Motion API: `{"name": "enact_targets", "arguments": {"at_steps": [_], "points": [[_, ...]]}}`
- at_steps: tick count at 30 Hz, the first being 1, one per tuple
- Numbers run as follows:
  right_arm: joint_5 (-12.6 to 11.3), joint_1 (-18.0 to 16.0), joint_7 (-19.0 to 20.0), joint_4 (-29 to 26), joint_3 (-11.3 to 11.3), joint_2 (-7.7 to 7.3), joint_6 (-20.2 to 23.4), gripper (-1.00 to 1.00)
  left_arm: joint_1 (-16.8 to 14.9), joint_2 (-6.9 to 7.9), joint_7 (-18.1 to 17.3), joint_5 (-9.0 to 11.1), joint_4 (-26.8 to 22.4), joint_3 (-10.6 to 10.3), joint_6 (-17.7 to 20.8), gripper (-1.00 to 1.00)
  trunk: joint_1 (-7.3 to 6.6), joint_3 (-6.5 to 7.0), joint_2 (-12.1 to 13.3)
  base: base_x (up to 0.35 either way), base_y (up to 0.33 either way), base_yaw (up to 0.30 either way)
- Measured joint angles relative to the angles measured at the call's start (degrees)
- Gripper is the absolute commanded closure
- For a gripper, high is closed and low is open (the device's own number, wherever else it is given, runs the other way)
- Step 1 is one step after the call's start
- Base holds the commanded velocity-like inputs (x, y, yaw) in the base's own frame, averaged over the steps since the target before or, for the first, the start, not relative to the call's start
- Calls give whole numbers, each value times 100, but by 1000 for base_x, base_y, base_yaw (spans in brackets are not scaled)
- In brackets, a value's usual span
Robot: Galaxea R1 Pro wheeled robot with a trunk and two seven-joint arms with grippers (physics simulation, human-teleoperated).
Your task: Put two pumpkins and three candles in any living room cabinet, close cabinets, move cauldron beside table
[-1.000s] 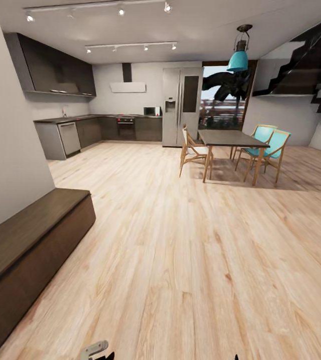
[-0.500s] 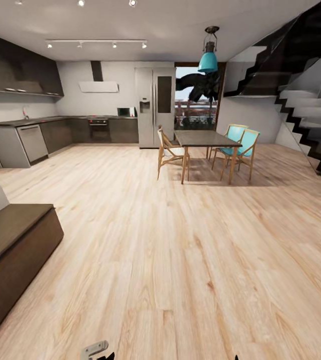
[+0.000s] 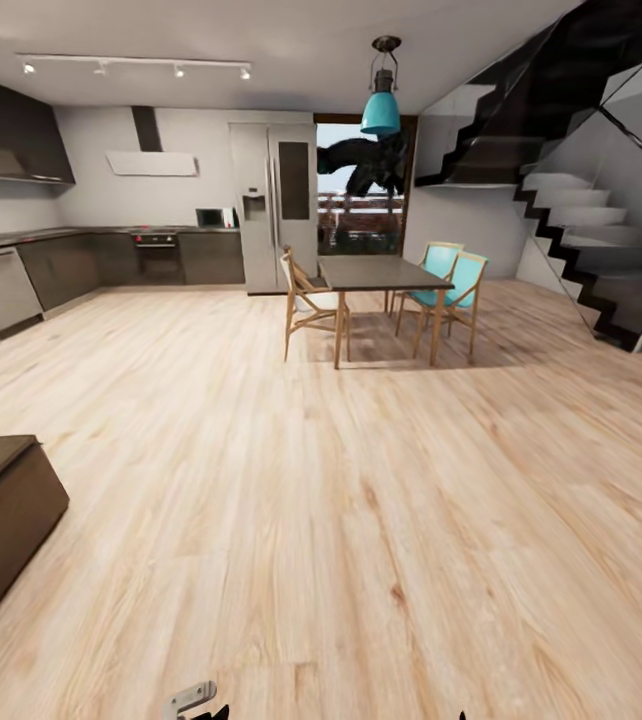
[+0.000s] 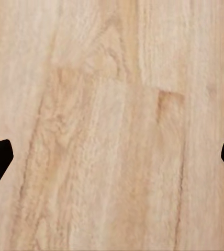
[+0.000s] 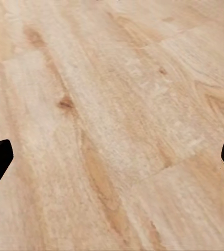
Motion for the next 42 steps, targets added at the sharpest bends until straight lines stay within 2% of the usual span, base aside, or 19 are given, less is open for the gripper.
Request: {"name": "enact_targets", "arguments": {"at_steps": [8,22,24,26,27,28,29,31,32,33,34,35,36,38,42], "points": [[-1,-1,-20,0,7,7,-6,-100,0,0,1,0,2,0,-4,-100,0,-62,0,329,-14,-156],[45,0,-5,-1,17,-10,-24,-100,-1,21,1,0,11,5,-7,-100,0,-85,0,328,-14,-282],[47,-1,-4,-1,19,-16,-25,-100,-1,52,2,0,30,7,-15,-100,0,-85,0,225,-78,-298],[53,-1,-4,-1,20,-26,-18,-100,0,181,143,1,176,7,-27,-100,2,-85,0,78,-28,-298],[57,-1,-4,-1,20,-31,-17,-100,40,294,313,3,240,16,-27,-100,3,-85,0,27,-10,-298],[60,-1,-1,-1,20,-34,-16,-100,229,420,433,15,275,12,-54,-100,3,-86,0,17,-6,-298],[61,-1,0,-1,21,-35,-16,-100,428,478,480,19,294,8,-129,-100,3,-86,0,9,-3,-298],[62,-1,2,-1,21,-36,-15,-100,884,559,535,27,339,11,-727,-100,3,-86,0,5,-2,-298],[62,-1,3,-1,20,-36,-15,-100,976,569,540,28,348,11,-910,-100,3,-86,0,3,-1,-298],[62,-1,2,0,20,-36,-15,-100,1145,582,545,29,360,12,-1285,-100,3,-86,0,2,-1,-298],[62,-1,2,0,20,-36,-15,-100,1232,587,547,29,364,10,-1484,-100,3,-86,0,1,0,-298],[63,-1,3,0,20,-36,-22,-100,1441,598,555,31,374,14,-2096,-100,3,-87,0,1,0,-298],[62,-1,3,0,20,-36,-30,-100,1513,601,557,31,377,10,-2291,-100,3,-86,0,0,0,-298],[62,-1,3,0,20,-36,-48,-100,1584,605,560,31,380,11,-2515,-100,3,-86,0,0,0,-298],[76,-1,12,0,19,-33,-61,-100,1613,592,561,31,381,6,-2627,-100,3,-86,0,0,0,-298]]}}
